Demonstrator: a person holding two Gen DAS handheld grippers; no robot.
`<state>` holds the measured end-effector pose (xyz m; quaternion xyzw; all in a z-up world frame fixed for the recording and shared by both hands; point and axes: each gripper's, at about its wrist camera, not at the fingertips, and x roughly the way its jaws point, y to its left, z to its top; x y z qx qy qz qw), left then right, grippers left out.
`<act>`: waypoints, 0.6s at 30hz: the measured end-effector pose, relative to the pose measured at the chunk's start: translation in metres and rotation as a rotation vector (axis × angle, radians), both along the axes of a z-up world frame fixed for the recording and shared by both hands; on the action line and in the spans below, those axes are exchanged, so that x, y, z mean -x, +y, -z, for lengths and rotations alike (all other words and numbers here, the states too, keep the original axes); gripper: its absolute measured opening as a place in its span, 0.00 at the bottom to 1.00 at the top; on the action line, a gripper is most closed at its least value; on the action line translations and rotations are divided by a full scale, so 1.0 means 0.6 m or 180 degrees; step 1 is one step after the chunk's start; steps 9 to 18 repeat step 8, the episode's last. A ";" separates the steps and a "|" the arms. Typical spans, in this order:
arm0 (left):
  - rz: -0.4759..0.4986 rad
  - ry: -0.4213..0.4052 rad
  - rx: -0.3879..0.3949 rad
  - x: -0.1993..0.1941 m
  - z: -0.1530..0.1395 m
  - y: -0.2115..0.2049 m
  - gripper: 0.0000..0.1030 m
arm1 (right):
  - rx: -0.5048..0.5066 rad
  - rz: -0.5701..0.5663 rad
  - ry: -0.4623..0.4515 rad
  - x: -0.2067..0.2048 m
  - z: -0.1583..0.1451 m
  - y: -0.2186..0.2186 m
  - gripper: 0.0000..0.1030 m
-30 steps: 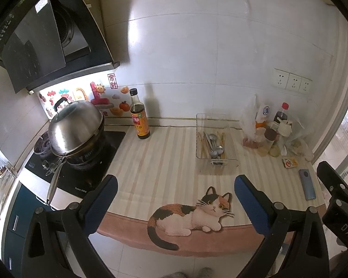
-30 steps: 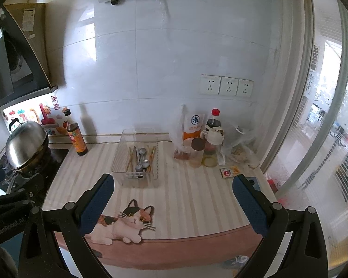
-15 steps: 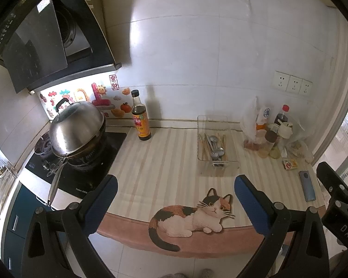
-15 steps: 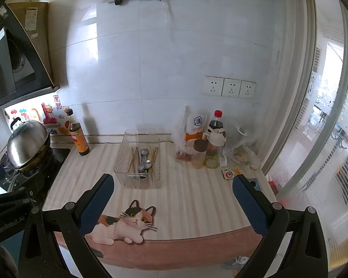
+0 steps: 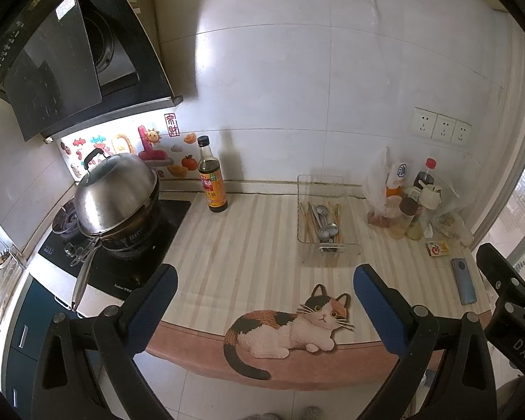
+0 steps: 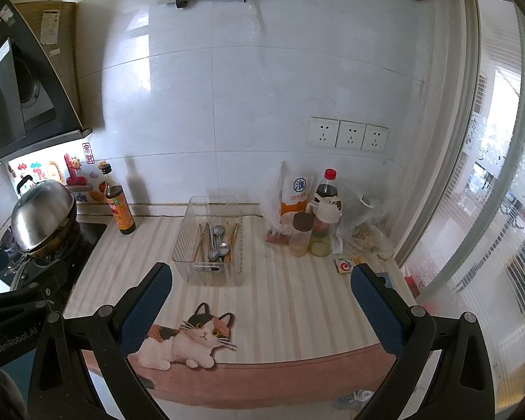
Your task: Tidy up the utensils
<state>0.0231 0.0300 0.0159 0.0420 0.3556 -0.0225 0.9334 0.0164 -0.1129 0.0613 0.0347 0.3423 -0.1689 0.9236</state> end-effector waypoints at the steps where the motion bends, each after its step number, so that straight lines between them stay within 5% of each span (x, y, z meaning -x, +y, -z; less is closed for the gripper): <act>1: 0.0008 -0.0001 0.0003 0.001 0.001 0.000 1.00 | -0.0003 0.0002 -0.0001 0.001 0.000 0.000 1.00; 18: 0.0030 -0.0008 0.0035 0.003 0.001 -0.005 1.00 | -0.0012 0.0000 0.0000 0.000 0.000 0.001 1.00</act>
